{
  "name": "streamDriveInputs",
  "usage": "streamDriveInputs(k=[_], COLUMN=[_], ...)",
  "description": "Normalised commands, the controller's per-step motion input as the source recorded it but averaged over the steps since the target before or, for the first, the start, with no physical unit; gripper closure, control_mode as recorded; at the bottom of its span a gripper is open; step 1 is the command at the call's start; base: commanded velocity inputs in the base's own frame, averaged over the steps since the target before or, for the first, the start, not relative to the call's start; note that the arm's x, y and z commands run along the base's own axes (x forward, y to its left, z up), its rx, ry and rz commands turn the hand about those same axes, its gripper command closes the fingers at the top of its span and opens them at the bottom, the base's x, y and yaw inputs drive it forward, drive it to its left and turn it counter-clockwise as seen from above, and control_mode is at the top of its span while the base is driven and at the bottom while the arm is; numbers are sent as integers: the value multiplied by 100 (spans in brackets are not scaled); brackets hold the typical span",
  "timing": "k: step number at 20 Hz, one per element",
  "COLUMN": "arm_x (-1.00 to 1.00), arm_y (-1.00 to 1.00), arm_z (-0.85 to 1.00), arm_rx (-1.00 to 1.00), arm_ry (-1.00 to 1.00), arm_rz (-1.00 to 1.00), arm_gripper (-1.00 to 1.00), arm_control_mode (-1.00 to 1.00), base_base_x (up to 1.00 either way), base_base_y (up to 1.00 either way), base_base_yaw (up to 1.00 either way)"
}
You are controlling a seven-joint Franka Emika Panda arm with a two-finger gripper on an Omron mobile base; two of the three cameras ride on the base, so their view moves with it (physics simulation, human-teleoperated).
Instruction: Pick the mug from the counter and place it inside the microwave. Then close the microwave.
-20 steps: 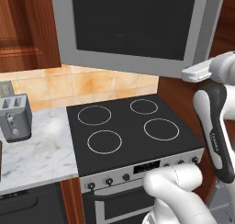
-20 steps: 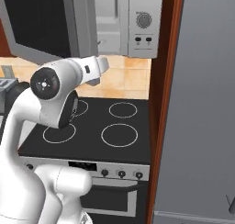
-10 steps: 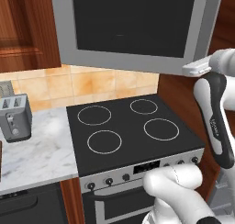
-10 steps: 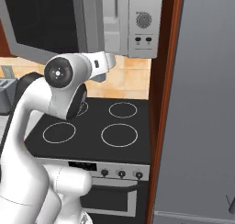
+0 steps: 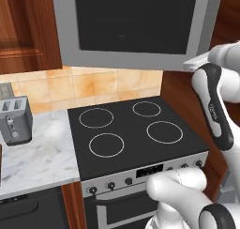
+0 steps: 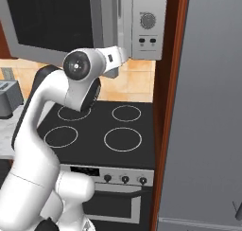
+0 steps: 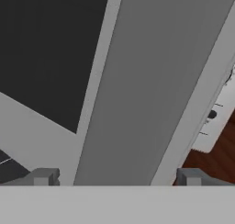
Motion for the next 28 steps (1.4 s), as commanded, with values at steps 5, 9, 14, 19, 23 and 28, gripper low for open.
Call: streamDriveInputs(k=[5,9,14,19,23,28], arm_x=[54,53,51,52,51,50], arm_y=[0,0,0,0,0,0], arm_z=[-1,-1,-1,0,0,-1], arm_rx=[-3,-1,0,0,0,0], arm_ry=[0,-1,0,0,0,-2], arm_rz=[0,0,0,0,0,0], arm_gripper=[-100,-100,-100,-100,-100,-100], arm_control_mode=[-100,-100,-100,-100,-100,-100], base_base_x=[0,0,0,0,0,0], base_base_y=[0,0,0,0,0,0], base_base_yaw=[0,0,0,0,0,0])
